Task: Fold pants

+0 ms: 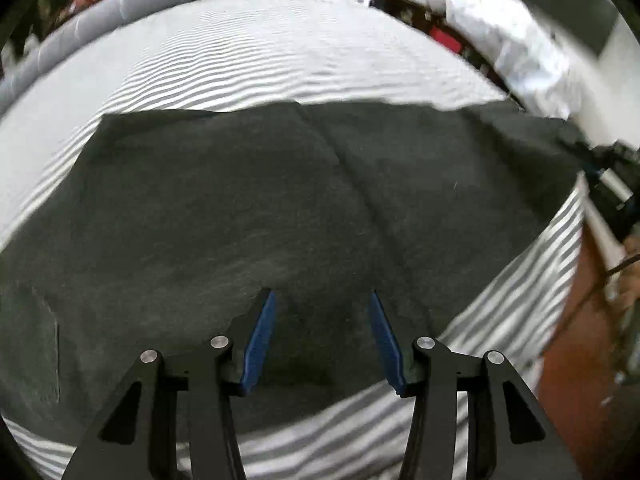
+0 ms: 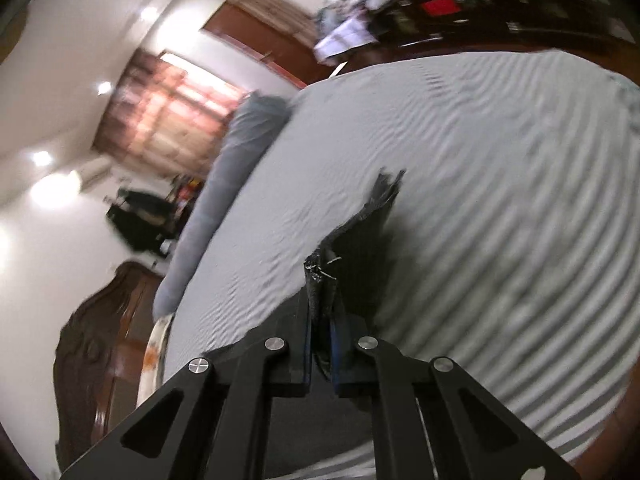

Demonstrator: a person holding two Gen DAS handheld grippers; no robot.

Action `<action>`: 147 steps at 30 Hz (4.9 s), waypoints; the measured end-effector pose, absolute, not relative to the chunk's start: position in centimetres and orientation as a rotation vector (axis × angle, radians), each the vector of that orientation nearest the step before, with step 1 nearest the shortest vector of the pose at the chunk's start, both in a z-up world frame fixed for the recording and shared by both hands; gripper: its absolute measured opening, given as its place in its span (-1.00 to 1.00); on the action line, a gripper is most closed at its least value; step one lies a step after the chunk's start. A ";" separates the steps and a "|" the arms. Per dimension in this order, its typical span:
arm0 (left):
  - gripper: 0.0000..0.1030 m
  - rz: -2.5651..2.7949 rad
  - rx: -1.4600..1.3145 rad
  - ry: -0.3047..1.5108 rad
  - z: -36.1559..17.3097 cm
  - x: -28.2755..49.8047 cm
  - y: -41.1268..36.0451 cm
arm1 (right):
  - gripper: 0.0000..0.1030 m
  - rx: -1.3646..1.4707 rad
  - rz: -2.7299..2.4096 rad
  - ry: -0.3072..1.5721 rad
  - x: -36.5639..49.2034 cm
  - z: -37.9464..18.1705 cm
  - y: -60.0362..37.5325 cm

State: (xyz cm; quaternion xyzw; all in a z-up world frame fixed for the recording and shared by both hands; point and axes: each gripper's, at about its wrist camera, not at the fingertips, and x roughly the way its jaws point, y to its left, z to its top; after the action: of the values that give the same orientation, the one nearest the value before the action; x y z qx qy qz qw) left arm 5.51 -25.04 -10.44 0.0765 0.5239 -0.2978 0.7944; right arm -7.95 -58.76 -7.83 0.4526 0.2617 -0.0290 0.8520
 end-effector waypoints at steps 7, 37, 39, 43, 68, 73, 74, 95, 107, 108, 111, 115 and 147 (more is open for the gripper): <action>-0.03 -0.634 -0.023 1.147 -7.1 6.5 -15.0 | -0.85 0.835 0.133 0.642 -0.5 -5.2 -48.5; 0.07 -0.649 -0.434 1.247 -10.8 10.7 -3.9 | 0.05 0.592 0.291 0.971 -1.1 -11.3 -28.6; 0.07 -0.668 -0.459 1.255 -11.0 10.9 -4.7 | 0.06 0.633 0.250 0.981 -1.8 -12.3 -30.1; 0.14 -0.699 -0.514 1.256 -11.0 11.7 -6.5 | 0.07 0.764 0.189 0.971 -2.8 -14.1 -33.3; -0.92 -0.547 -0.368 1.176 -9.4 11.4 -10.0 | -0.80 1.050 -0.045 0.867 -5.5 -15.7 -42.1; -0.92 -0.536 -0.315 1.143 -8.2 10.0 -8.5 | -0.80 1.001 0.000 0.870 -5.1 -14.5 -41.0; -0.92 -0.523 -0.302 1.151 -8.6 9.8 -8.0 | -0.80 0.997 0.012 0.874 -5.1 -14.5 -40.7; -0.72 -0.421 -0.161 1.040 -8.4 8.0 -4.8 | -0.27 0.599 0.109 1.031 -5.4 -9.9 -35.9; -0.69 -0.570 -0.069 1.123 -11.7 8.1 -10.4 | -0.27 0.337 -0.008 0.942 5.4 -8.5 -36.9; -0.69 -0.552 -0.062 1.148 -12.5 8.4 -10.5 | -0.27 0.328 -0.005 0.944 6.3 -8.6 -37.0; -0.69 -0.568 -0.117 1.162 -13.5 8.8 -9.5 | -0.30 0.286 -0.012 0.963 8.7 -9.4 -37.0; -0.69 -0.583 -0.109 1.163 -13.5 8.9 -9.4 | -0.42 0.277 -0.038 1.016 11.5 -11.6 -37.5; -0.66 -0.576 -0.193 1.202 -12.6 7.0 -6.6 | -0.12 0.353 -0.080 1.112 -3.9 -11.9 -35.0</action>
State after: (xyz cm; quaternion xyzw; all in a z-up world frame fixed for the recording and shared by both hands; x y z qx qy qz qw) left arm 7.00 -6.56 -12.59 -0.0892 0.5565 -0.2667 0.7818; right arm -3.94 -35.01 -11.91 0.1665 0.5249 -0.0376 0.8338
